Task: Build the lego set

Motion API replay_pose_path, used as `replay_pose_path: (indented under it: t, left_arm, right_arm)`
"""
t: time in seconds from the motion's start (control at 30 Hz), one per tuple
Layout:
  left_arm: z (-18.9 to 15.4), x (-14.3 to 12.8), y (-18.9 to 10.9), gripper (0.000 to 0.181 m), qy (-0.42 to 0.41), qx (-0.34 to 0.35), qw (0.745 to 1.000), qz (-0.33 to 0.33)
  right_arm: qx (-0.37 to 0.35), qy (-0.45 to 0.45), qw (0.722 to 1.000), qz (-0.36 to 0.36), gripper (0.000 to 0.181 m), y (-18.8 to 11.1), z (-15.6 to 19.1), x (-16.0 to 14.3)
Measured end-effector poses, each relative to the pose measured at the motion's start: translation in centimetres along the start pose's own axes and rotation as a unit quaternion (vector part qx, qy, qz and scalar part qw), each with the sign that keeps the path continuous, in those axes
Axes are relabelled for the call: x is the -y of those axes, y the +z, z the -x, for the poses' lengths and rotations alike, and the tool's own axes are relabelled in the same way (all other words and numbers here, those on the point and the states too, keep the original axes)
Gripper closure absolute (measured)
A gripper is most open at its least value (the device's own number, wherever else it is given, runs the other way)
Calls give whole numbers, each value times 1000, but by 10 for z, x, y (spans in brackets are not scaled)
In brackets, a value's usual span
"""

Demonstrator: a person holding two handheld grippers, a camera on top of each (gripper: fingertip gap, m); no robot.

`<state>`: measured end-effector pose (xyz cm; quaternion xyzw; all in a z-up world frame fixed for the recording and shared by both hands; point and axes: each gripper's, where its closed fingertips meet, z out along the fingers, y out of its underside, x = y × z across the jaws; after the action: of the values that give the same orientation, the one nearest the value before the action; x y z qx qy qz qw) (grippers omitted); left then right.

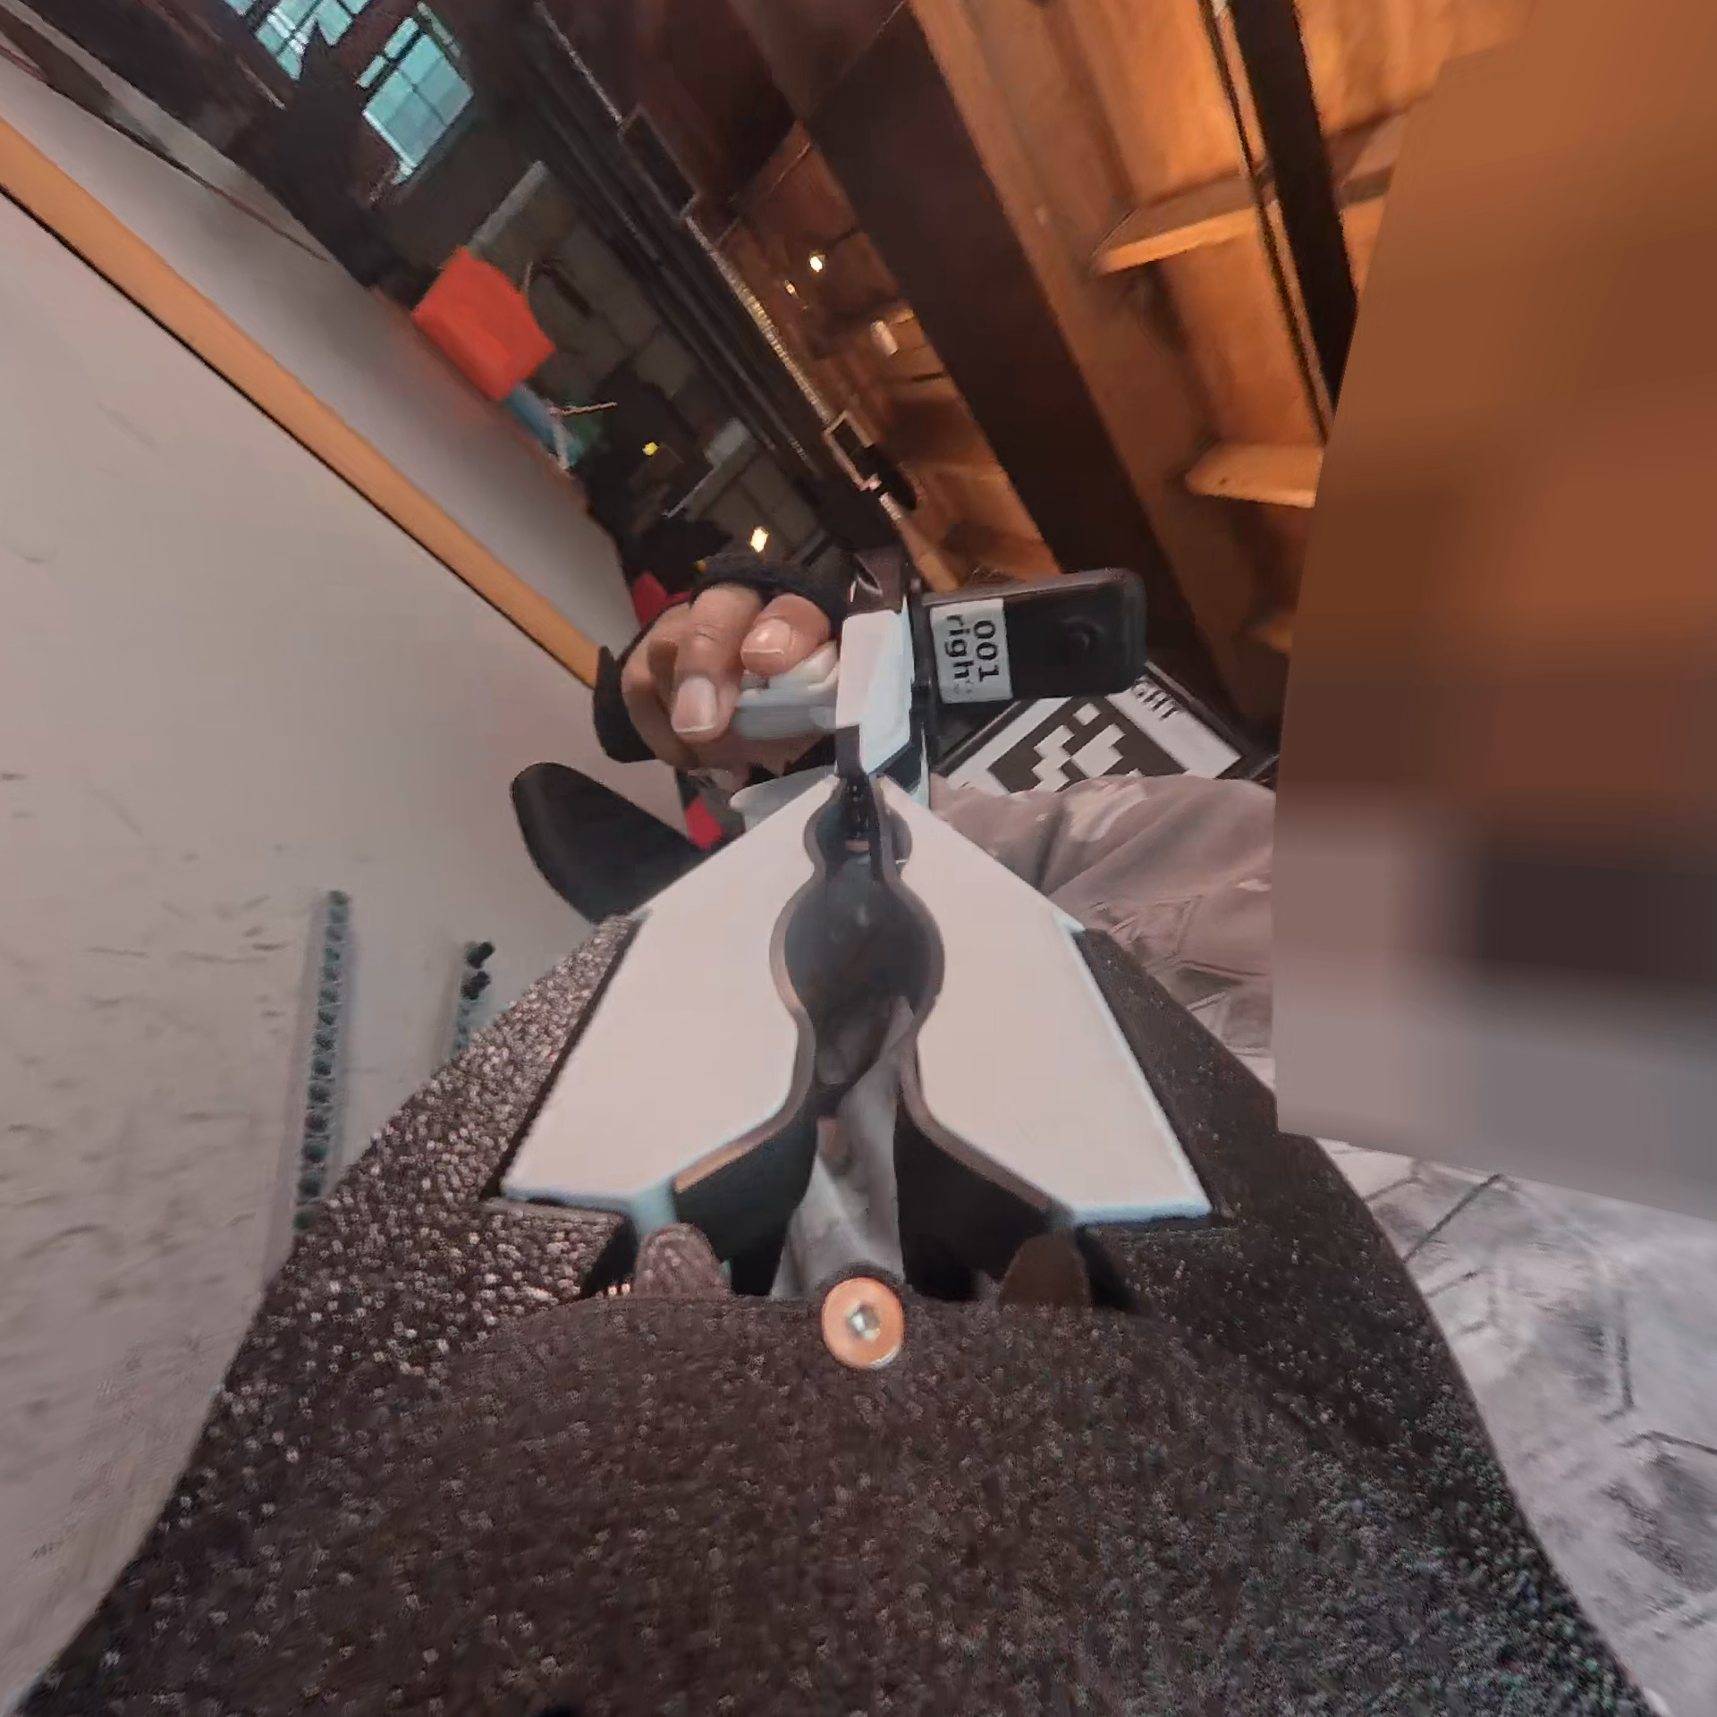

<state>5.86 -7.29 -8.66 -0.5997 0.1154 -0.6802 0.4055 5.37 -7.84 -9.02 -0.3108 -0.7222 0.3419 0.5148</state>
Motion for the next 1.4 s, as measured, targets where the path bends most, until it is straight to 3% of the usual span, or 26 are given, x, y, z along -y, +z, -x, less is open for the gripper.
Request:
replay_pose_path:
  t: [0.13, 0.37, 0.47, 0.67, 1.17, 1.23, 1.3, 1.37, 1.4]
  left_arm:
    - [-11, 3, 2, 177, -32, -47, 998, -16]
    - [-17, 6, 1, 176, -47, -70, 996, -29]
    - [-15, 10, -2, 167, -32, -59, 997, -39]
    - [-17, 5, -1, 176, -7, -47, 999, -20]
    - [-27, -7, 6, 177, 4, -68, 998, 16]
    - [-21, -8, 6, 176, 17, -48, 998, 21]
    - [-3, -12, 3, 166, 72, 22, 996, 51]
    - [32, -22, -7, 161, 156, 142, 971, 116]
    - [53, -28, -16, 158, 200, 208, 944, 159]
  right_arm:
    - [-11, -16, 1000, -13, 175, 0, -2, 11]
    - [-15, -25, 999, -15, 177, 0, -4, 18]
    - [-27, -19, 999, -25, 177, -3, -10, 20]
    - [-23, -31, 999, -18, 177, -4, -8, 20]
    - [21, -50, 999, 1, 177, -8, 4, 24]
    - [31, -33, 999, 16, 177, -8, 3, 18]
    - [33, -6, 998, 52, 177, -13, -11, 3]
    - [54, 27, 991, 122, 177, -21, -25, -29]
    - [71, 41, 984, 161, 177, -25, -28, -49]
